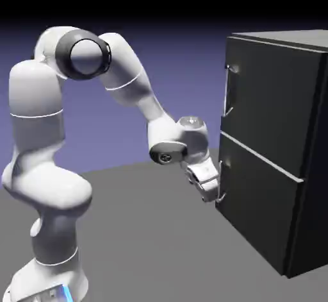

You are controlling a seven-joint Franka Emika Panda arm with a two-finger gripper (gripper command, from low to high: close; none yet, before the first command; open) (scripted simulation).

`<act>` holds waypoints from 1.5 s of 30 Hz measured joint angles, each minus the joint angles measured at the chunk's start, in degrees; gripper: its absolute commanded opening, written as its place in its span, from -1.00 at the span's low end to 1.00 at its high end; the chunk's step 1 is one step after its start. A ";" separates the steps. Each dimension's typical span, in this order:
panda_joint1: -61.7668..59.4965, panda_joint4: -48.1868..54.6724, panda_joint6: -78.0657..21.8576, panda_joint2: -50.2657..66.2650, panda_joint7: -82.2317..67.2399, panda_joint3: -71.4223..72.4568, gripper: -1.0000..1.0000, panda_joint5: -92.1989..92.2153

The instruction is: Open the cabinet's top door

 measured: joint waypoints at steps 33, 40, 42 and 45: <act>55.06 5.81 -11.32 68.54 -31.71 -60.65 0.00 78.96; 66.58 6.95 -13.68 82.92 -38.45 -73.56 0.00 95.58; 67.65 5.65 -13.58 83.98 -39.49 -77.75 0.00 98.65; 69.66 4.94 -13.62 85.02 -39.36 -81.13 0.00 102.61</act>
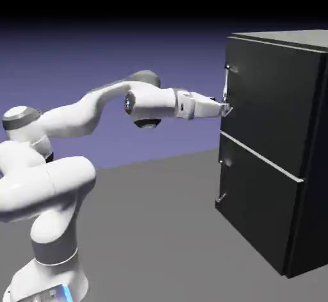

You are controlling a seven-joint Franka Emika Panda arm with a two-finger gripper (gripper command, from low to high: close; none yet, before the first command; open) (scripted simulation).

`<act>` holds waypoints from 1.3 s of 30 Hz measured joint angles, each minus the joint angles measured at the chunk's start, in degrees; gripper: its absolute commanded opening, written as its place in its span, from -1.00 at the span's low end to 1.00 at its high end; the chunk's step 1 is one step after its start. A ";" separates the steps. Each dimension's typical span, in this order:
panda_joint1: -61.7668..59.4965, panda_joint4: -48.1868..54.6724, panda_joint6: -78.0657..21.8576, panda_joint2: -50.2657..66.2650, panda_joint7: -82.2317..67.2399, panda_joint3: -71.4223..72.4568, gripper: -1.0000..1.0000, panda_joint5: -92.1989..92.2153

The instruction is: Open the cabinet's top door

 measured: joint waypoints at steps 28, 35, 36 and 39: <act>2.87 -26.77 -51.92 -3.12 -20.28 -19.08 -1.00 -1.08; -3.57 -30.07 -69.37 -7.84 -26.00 -28.30 -1.00 -9.86; -4.83 -30.20 -71.86 -8.80 -26.94 -29.52 -1.00 -11.31; -9.02 -30.06 -79.33 -12.19 -30.07 -32.91 -1.00 -15.98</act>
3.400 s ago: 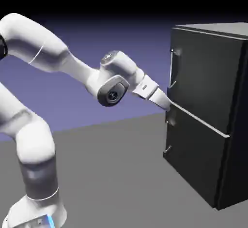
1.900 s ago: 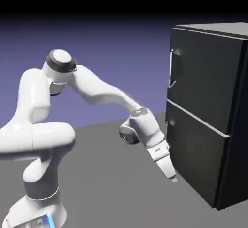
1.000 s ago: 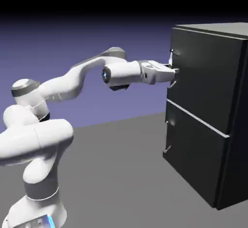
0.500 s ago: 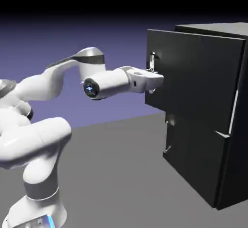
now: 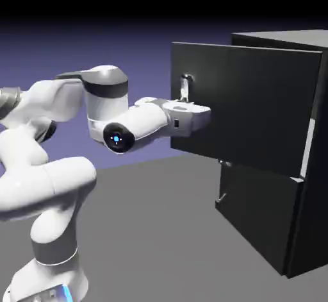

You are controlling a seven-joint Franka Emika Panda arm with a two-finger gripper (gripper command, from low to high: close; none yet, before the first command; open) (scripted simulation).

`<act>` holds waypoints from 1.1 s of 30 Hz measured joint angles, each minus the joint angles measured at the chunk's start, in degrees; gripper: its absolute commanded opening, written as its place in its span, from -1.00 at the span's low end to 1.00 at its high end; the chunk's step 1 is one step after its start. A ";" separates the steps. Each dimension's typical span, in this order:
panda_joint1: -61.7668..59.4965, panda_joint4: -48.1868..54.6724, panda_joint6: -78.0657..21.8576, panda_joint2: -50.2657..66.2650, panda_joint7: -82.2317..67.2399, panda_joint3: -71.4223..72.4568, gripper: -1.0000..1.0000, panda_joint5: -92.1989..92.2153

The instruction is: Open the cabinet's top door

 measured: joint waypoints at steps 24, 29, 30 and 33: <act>-32.29 28.67 -33.40 -46.88 -39.88 -0.40 -1.00 -51.28; -34.31 36.78 -32.44 -57.27 -43.46 2.54 -1.00 -59.50; -34.58 38.39 -32.16 -59.34 -43.82 3.13 -1.00 -60.98; -35.08 43.18 -31.26 -65.57 -44.28 4.85 -1.00 -65.10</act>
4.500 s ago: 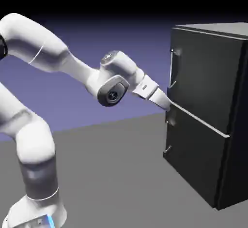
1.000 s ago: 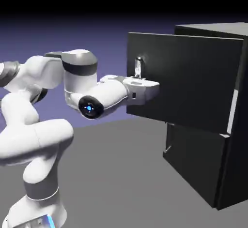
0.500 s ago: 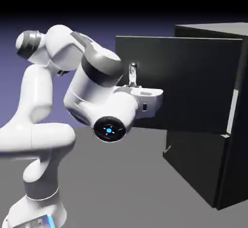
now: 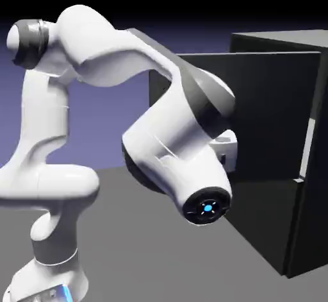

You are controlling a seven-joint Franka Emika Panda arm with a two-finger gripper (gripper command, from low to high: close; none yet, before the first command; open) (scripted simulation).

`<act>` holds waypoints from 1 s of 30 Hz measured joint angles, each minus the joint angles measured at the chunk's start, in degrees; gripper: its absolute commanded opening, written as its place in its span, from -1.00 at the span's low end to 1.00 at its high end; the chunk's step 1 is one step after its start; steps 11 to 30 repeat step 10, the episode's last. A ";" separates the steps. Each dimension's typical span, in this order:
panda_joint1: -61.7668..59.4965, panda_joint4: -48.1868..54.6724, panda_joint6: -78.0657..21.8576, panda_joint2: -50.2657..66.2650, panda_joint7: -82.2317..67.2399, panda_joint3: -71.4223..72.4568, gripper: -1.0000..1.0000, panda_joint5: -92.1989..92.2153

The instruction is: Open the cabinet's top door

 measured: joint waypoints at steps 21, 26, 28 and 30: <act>2.33 16.00 2.19 -20.71 3.96 3.99 -1.00 -11.47; 2.33 16.00 2.19 -20.71 3.96 3.99 -1.00 -11.47; 2.33 16.00 2.19 -20.71 3.96 3.99 -1.00 -11.47; 2.33 16.00 2.19 -20.71 3.96 3.99 -1.00 -11.47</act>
